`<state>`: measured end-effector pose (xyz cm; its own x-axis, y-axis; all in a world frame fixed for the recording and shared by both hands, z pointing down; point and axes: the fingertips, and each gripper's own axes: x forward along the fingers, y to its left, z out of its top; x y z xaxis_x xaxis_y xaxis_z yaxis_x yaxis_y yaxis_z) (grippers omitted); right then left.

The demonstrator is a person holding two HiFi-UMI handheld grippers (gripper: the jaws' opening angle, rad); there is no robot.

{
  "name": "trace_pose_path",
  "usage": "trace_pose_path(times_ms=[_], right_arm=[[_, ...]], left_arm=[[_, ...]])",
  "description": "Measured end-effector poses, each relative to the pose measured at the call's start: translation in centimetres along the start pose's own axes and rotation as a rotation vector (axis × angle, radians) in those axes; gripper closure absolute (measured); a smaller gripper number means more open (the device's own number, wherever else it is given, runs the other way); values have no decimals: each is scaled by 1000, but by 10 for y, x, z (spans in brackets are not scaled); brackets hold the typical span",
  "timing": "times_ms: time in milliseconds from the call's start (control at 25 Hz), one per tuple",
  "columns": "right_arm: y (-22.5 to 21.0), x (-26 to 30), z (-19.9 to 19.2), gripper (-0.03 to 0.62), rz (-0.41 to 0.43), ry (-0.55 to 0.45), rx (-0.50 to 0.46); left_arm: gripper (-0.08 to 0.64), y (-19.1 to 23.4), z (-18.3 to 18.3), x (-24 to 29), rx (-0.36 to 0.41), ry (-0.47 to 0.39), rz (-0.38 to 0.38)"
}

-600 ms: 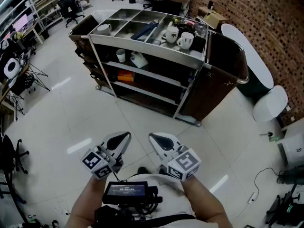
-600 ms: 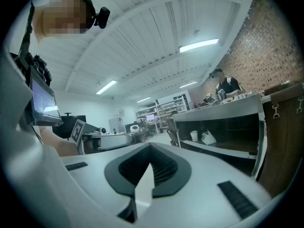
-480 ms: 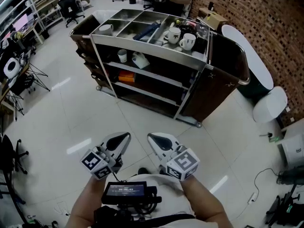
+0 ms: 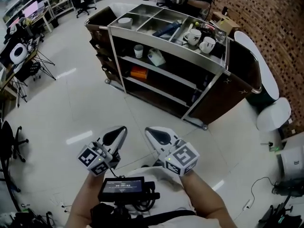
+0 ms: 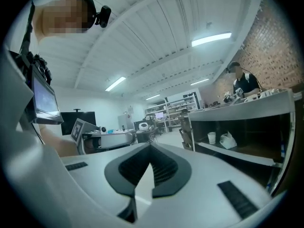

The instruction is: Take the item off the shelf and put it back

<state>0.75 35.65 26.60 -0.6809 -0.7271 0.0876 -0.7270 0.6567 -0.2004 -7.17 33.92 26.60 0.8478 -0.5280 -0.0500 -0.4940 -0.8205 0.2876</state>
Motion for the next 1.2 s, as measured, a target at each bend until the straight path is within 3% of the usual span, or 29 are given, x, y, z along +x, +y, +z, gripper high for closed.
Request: trace_pose_path(times_ms=[280,680,880,1200], right_arm=[[-7,30,-1,588,32,11,3],[-66,91,-19,588,86,39,42],[-110,133,-15,588,132,84,37],[-191,196,-6,588,142,147,8]], left_arm=[[560,22,5,-1,-3,9,24],[560,80,2,38,1,76,60],[560,142,2,68,4,89,126],[560,231,-6,139,10,127,132]])
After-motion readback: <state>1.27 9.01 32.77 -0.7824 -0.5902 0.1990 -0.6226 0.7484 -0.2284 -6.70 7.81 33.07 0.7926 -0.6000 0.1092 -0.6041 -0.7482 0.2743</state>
